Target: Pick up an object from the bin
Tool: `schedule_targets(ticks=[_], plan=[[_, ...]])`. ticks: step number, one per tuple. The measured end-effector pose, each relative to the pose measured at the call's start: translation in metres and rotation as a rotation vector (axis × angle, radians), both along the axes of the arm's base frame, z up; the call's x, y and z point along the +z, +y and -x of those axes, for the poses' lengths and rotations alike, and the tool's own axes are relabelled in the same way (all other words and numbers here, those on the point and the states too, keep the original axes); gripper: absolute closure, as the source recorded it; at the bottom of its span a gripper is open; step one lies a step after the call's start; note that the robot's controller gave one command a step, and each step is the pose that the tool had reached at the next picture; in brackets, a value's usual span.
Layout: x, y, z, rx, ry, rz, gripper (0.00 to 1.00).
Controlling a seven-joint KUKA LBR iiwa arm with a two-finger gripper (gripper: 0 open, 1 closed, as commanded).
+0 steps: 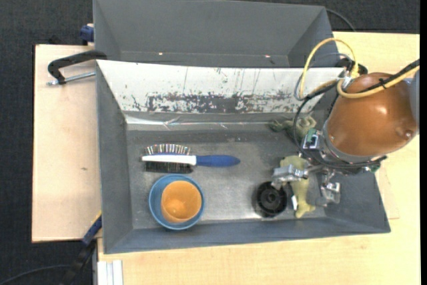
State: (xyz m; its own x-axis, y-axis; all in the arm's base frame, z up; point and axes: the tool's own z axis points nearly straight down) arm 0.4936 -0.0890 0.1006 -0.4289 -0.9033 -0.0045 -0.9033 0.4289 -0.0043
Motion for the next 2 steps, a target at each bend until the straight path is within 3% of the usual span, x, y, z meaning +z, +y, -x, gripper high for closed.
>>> schedule_targets(ticks=[1,2], plan=[[-0.026,-0.012,-0.002,0.338,-0.009,-0.001,0.00],[-0.028,0.005,-0.001,0.576,-0.005,0.004,0.00]])
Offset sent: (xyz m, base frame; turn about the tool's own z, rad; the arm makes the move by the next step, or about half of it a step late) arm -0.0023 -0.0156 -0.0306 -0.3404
